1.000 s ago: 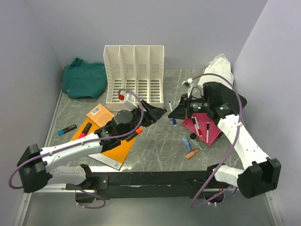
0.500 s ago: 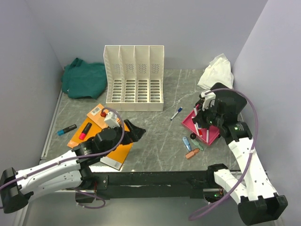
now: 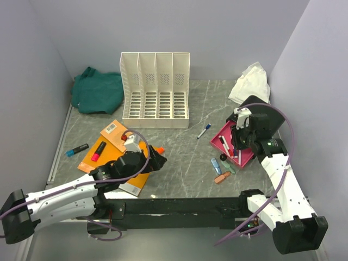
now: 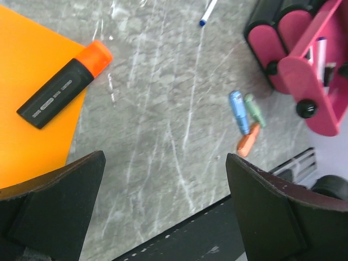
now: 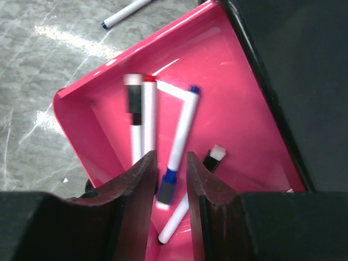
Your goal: Organize the desk
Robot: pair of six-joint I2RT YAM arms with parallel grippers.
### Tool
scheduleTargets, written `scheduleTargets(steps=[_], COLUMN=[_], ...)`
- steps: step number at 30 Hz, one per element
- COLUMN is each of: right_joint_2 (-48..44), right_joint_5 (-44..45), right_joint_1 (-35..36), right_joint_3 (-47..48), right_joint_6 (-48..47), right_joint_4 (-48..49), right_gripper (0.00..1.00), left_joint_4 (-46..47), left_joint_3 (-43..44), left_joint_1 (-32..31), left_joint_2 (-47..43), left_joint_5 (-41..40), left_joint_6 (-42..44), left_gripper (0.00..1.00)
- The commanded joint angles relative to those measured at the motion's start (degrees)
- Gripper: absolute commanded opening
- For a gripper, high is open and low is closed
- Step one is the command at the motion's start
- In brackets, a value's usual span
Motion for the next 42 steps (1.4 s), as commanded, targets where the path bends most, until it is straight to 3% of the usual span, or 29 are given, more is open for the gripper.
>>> scheduleTargets(steps=[1, 6, 12, 17, 21, 28, 32, 42], right_joint_2=[-0.41, -2.34, -4.89, -6.56, -7.97, -10.96, -12.19, -12.54], right_joint_5=[1.71, -4.84, -17.52, -26.14, -28.69, -32.29, -33.88, -38.97], right_joint_1=[-0.51, -1.12, -4.37, -10.61, -12.81, -16.94, -18.7, -22.92], right_joint_3=[0.87, 2.44, 4.29, 3.94, 3.33, 2.71, 2.1, 2.1], right_joint_6=[-0.91, -2.75, -5.92, -6.18, -5.75, -5.39, -5.13, -4.78], right_joint_4=[1.31, -0.27, -2.03, -1.33, -0.89, -0.36, -0.19, -0.27], right_gripper=[0.37, 0.37, 0.4, 0.4, 0.41, 0.41, 0.42, 0.42], left_joint_4=[3.23, 5.95, 10.52, 9.56, 6.48, -0.63, -1.87, -5.56], left_joint_3=[2.38, 3.61, 9.23, 19.94, 32.75, 47.72, 52.91, 66.53], left_joint_1=[0.26, 0.26, 0.26, 0.52, 0.78, 4.2, 5.62, 6.06], left_joint_2=[2.18, 5.78, 16.76, 31.34, 44.95, 60.1, 64.85, 75.74], left_joint_5=[1.86, 5.28, 11.61, 14.52, 15.84, 17.5, 20.4, 23.31], left_joint_6=[3.01, 7.66, 21.62, 31.48, 39.73, 42.04, 41.95, 40.72], left_gripper=[0.99, 0.99, 0.99, 0.99, 0.9, 0.77, 0.64, 0.53])
